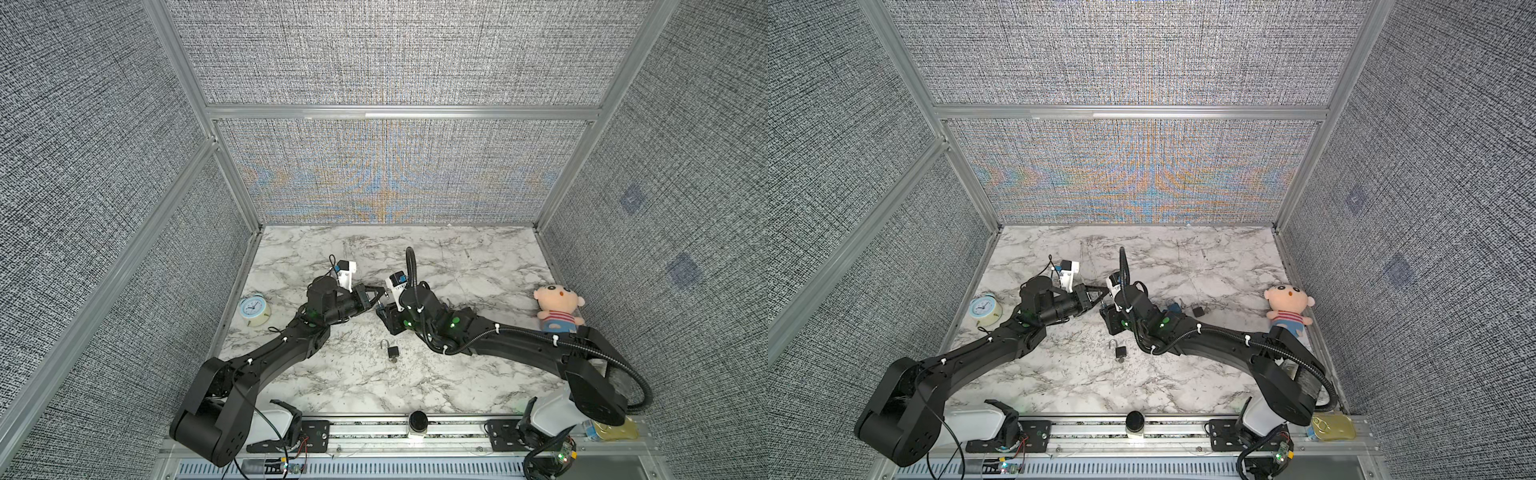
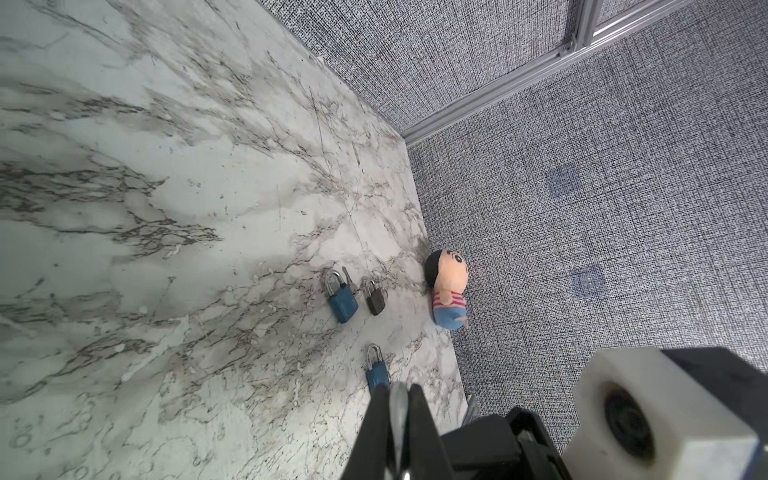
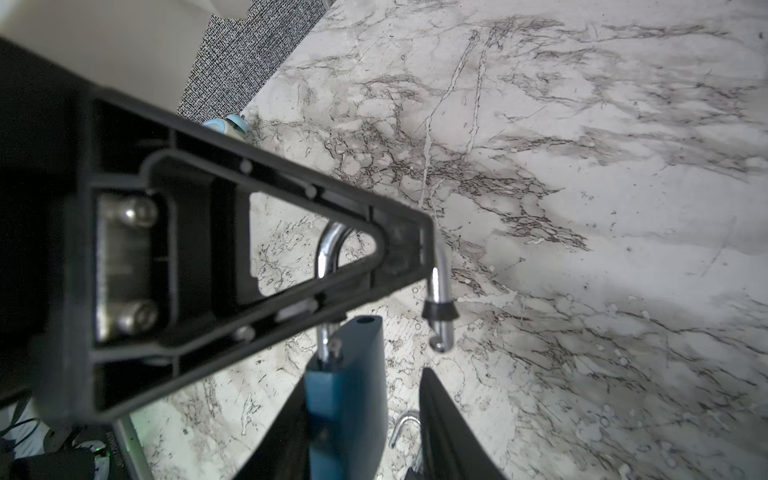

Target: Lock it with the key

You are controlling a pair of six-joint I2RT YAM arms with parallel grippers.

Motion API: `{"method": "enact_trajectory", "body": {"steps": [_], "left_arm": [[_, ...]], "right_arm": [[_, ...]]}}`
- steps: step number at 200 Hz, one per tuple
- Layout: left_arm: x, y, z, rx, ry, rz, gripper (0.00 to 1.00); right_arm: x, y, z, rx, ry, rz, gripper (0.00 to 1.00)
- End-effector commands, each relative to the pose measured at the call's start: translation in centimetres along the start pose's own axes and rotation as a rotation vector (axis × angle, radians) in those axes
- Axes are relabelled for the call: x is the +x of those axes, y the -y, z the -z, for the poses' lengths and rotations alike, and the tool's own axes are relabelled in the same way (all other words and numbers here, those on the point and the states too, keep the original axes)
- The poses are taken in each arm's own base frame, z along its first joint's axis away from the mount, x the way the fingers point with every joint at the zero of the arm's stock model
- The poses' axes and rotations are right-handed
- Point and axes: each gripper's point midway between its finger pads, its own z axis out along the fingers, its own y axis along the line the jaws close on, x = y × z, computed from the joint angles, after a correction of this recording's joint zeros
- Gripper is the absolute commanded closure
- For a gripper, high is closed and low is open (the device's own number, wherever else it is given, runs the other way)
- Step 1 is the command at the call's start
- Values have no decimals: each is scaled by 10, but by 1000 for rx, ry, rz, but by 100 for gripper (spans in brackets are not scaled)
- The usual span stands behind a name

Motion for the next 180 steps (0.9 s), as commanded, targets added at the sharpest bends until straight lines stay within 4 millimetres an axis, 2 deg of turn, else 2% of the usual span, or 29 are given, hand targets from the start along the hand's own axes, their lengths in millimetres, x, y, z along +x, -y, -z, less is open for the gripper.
{"method": "enact_trajectory", "body": {"steps": [1, 21, 36, 64, 84, 118, 149, 180], "left_arm": [[-6, 11, 1, 36, 22, -18, 100], [-6, 10, 1, 38, 25, -14, 100], [-5, 10, 1, 37, 25, -12, 100], [-6, 12, 3, 38, 30, -12, 100], [-7, 12, 5, 35, 36, -15, 100], [-7, 13, 6, 30, 39, -22, 100], [-12, 13, 8, -2, 46, -52, 100], [-20, 9, 14, -75, 73, -90, 65]], "right_arm": [[-8, 2, -2, 15, 33, -5, 64], [-7, 3, -4, 20, 32, -9, 65], [-7, 3, -5, 21, 31, -12, 70], [-7, 9, -5, 51, 41, -19, 84], [-8, 14, -3, 79, 51, -29, 100], [-9, 16, 2, 76, 62, -32, 100], [-12, 3, 10, -28, 32, -20, 100], [-12, 5, 23, -98, -31, -33, 100]]}}
